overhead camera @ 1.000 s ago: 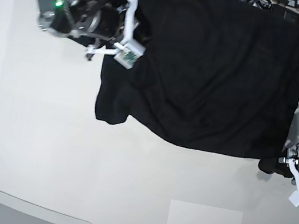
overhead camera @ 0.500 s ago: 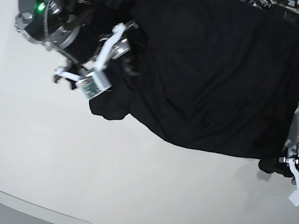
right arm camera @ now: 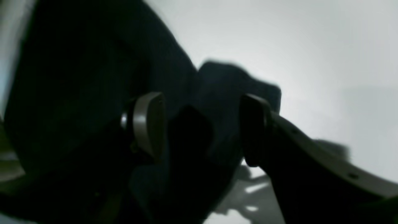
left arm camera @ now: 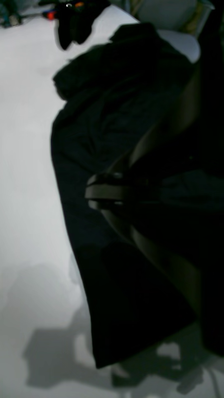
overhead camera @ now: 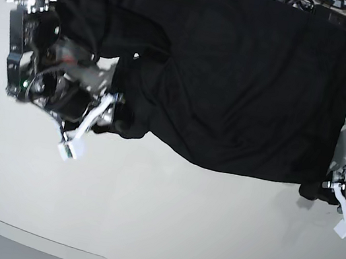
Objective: Layout the t-shirt on the table in an organized manner, then fold the t-shirt properly
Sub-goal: 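Grasp the hem corner with the right gripper and pull it outward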
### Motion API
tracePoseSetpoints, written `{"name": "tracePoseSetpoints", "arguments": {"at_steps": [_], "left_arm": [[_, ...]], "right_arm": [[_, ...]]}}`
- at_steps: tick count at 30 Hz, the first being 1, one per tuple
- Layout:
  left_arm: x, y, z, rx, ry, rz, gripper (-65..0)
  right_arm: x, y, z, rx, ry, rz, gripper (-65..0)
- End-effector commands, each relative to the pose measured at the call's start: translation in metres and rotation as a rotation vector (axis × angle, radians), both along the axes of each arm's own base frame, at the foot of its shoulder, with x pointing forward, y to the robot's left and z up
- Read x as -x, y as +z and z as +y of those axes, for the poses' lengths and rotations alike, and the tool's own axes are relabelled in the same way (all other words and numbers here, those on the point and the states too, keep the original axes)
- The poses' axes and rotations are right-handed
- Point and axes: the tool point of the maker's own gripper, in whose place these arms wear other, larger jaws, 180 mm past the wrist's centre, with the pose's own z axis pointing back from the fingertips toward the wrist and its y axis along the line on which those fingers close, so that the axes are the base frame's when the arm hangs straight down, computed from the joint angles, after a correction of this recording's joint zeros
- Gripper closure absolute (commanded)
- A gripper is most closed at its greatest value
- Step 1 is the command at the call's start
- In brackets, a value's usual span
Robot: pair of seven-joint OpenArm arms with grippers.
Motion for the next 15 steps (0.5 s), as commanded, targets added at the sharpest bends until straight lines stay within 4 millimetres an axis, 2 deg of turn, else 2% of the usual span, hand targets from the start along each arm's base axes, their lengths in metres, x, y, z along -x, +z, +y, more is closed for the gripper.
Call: {"name": "tracePoseSetpoints", "arguments": {"at_steps": [1,5,9,13,15], "left_arm": [[-0.013,0.024,0.008,0.006,0.012,-0.068,0.0],[-0.013,0.024,0.008,0.007,0.013,-0.069,0.0],[-0.013,0.024,0.008,0.007,0.013,-0.069,0.0],[-0.014,0.024,0.007,0.008,0.013,-0.071,0.0],[-0.014,0.024,0.007,0.009,0.015,-0.073,0.0]], "right_arm": [[-0.014,0.011,0.000,-0.043,-0.015,-0.025,-39.2],[-0.019,-0.013,-0.002,-0.155,-0.063,0.091,-39.0],[-0.012,-0.032,0.001,-0.298,-0.096,0.209,-39.0],[-0.011,-0.027,0.002,-0.409,-0.133,0.244,-38.3],[-0.016,-0.019,0.002,-0.431,-0.129,0.235,-29.1]]}}
